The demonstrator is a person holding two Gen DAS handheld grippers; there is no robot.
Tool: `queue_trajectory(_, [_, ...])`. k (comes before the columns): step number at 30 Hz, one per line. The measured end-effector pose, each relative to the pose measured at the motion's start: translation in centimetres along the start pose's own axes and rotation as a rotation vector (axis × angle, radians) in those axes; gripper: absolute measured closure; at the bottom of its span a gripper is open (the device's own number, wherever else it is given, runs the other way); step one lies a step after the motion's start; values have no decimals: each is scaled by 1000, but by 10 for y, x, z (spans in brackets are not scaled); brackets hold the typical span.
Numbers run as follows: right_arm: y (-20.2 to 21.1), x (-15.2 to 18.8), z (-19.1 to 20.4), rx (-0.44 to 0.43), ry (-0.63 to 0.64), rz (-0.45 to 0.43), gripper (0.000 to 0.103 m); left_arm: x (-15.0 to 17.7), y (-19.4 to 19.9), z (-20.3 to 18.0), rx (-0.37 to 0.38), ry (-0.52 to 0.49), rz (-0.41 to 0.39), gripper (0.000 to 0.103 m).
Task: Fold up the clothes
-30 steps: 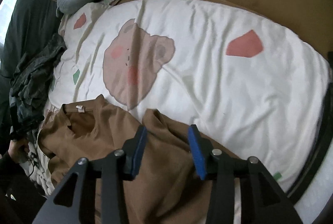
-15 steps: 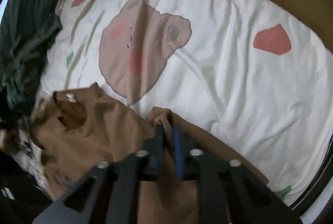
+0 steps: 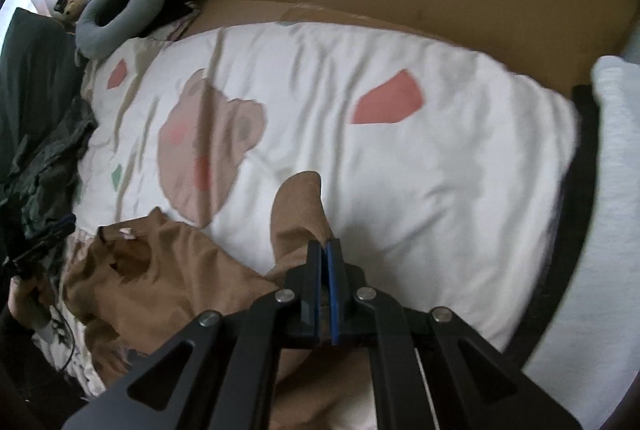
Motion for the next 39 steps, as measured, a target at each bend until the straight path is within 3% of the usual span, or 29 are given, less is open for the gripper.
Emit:
queue_trajectory(6, [21, 11, -30, 26, -75, -34, 101, -21, -12, -43, 82, -40, -2, 55])
queue_trajectory(19, [57, 75, -60, 65, -220, -90, 101, -53, -45, -132, 223, -122, 51, 55])
queue_trajectory(24, [44, 103, -68, 64, -261, -49, 101, -48, -54, -148, 264, -100, 88, 55])
queue_trajectory(36, [-10, 162, -79, 51, -321, 137, 100, -19, -92, -155, 239, -124, 215, 55])
queue_trajectory(39, [-16, 171, -82, 16, -360, 174, 93, -18, -101, -159, 235, -142, 232, 55])
Point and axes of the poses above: each gripper's, at about its wrist camera, not at the fingertips, and y roughly against the way its jaws point, z to its left, x to its underside, the point moved 8 cm from there along -y, roughly the way its jaws point, and after that the axes turned 12 degrees about z, right-handed, at the moved point
